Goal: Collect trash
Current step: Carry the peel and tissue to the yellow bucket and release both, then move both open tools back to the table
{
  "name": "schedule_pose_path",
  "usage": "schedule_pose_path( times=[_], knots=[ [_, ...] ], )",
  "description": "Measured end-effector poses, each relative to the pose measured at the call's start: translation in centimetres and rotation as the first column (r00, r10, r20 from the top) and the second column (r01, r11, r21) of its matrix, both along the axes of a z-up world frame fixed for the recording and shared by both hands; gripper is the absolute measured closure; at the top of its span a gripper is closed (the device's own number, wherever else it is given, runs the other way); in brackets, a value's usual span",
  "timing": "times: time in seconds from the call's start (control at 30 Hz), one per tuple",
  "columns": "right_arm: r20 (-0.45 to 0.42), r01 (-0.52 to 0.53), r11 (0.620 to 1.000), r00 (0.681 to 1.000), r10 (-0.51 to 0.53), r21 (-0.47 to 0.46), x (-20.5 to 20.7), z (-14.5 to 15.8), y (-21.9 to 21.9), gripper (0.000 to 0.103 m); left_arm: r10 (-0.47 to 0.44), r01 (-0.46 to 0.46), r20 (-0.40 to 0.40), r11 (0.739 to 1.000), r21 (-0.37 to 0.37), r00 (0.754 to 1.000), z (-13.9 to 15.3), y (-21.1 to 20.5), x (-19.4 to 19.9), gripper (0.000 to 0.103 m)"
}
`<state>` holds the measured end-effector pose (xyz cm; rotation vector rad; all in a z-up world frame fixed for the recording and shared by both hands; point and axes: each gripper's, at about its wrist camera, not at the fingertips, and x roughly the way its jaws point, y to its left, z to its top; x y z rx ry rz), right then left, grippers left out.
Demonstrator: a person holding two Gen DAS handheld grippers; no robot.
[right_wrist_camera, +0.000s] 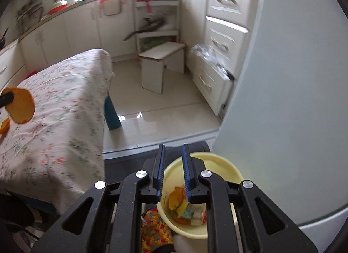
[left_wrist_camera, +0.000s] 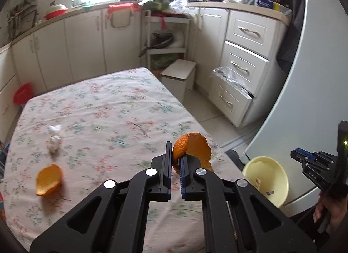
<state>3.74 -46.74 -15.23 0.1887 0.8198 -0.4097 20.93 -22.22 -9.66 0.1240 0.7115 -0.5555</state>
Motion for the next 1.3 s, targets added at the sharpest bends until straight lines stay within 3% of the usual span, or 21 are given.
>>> schedule_pose_path(
  times=[0.07,0.17,0.33,0.4,0.47,0.63,0.67,0.73,0.8,0.9,1.07,1.3],
  knots=[
    [-0.005,0.013,1.000,1.000,-0.013,0.021,-0.4,-0.3,-0.6,0.086,-0.017,0.017,-0.013,1.000,0.012,1.000,-0.6,-0.8,-0.4,0.097],
    [0.009,0.016,0.999,1.000,-0.016,0.034,-0.7,0.0,-0.6,0.075,-0.054,0.055,-0.034,0.998,0.026,0.998,-1.3,-2.3,-1.1,0.097],
    [0.054,-0.009,1.000,0.999,0.008,0.029,-2.0,2.0,-0.1,0.071,-0.145,0.146,-0.059,0.989,0.013,0.988,-1.5,-6.1,-2.6,0.097],
    [0.083,-0.009,1.000,0.997,0.008,0.009,-3.3,3.0,0.4,0.061,-0.195,0.196,-0.083,0.981,0.002,0.977,-1.9,-8.4,-3.1,0.097],
    [0.086,-0.012,1.000,0.996,0.010,0.019,-4.7,3.0,0.7,0.060,-0.234,0.235,-0.103,0.972,0.001,0.967,-2.4,-10.9,-3.5,0.097],
    [0.008,-0.019,0.997,1.000,0.018,0.068,-6.0,0.9,1.1,0.060,-0.355,0.364,-0.207,0.931,0.009,0.912,-4.6,-18.4,-4.1,0.097],
    [0.000,-0.018,0.998,1.000,0.018,0.068,-5.9,0.7,1.1,0.060,-0.382,0.396,-0.239,0.918,0.015,0.893,-5.1,-20.0,-4.2,0.093],
    [-0.014,0.000,0.997,1.000,0.002,0.077,-5.9,0.3,0.5,0.060,-0.401,0.424,-0.263,0.905,0.037,0.877,-5.8,-22.0,-4.5,0.082],
    [-0.023,0.014,0.995,1.000,-0.012,0.096,-5.9,0.0,0.0,0.060,-0.410,0.437,-0.260,0.898,0.055,0.874,-6.1,-23.3,-5.1,0.061],
    [-0.026,0.023,0.993,0.999,-0.020,0.118,-5.9,-0.4,-0.5,0.060,-0.408,0.434,-0.249,0.899,0.058,0.878,-5.9,-23.2,-5.4,0.056],
    [-0.011,-0.012,0.993,1.000,0.013,0.118,-5.3,0.1,0.5,0.060,-0.347,0.362,-0.197,0.931,0.047,0.917,-3.8,-19.3,-4.3,0.050],
    [0.043,-0.149,0.986,0.988,0.146,0.070,-3.5,1.5,4.8,0.053,-0.138,0.143,-0.067,0.987,0.076,0.988,-0.4,-7.5,-1.5,0.040]
  ],
)
